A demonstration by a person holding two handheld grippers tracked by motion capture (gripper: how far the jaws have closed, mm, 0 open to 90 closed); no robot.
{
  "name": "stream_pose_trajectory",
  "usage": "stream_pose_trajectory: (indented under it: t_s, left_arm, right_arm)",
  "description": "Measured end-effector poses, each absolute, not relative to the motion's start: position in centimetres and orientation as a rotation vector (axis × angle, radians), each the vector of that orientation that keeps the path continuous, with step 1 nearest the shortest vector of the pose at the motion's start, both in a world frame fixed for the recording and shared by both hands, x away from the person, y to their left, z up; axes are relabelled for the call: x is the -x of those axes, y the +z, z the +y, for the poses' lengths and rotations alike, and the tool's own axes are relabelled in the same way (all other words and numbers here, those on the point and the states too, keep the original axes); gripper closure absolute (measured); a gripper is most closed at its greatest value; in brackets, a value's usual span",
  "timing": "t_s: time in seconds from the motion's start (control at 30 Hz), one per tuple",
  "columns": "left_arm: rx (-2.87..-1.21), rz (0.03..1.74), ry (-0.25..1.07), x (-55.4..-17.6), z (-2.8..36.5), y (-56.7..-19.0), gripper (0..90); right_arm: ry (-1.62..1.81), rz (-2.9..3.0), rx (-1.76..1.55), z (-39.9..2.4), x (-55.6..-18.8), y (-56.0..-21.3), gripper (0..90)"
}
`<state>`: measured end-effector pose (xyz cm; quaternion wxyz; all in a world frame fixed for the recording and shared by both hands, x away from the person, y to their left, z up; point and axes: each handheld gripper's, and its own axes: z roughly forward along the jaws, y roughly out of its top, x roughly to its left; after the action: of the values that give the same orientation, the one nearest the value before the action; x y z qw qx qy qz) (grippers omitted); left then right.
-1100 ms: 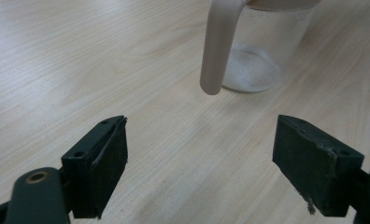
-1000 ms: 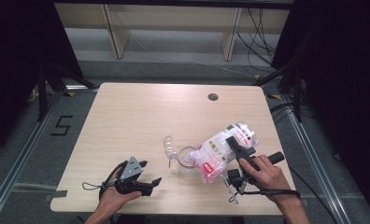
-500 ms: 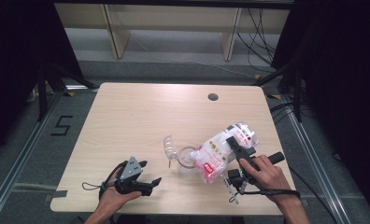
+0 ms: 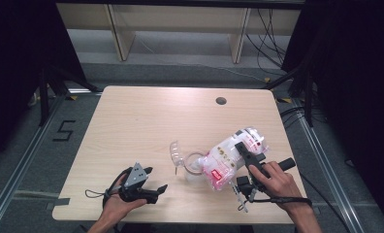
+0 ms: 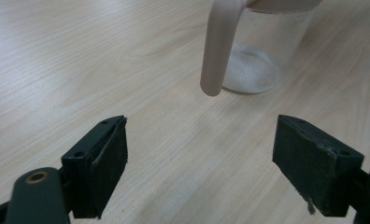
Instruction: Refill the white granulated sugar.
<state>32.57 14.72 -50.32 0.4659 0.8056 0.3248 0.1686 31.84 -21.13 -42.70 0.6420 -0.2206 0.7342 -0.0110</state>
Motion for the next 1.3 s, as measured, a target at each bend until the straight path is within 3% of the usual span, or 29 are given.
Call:
stream_pose_trajectory:
  t_s: [1.3]
  left_arm:
    - [-1.974, 0.796, 0.415, -32.56, 14.67, -50.31, 17.7]
  right_arm:
    - [-0.012, 1.676, 0.501, -21.14, -31.79, -42.64, 57.9]
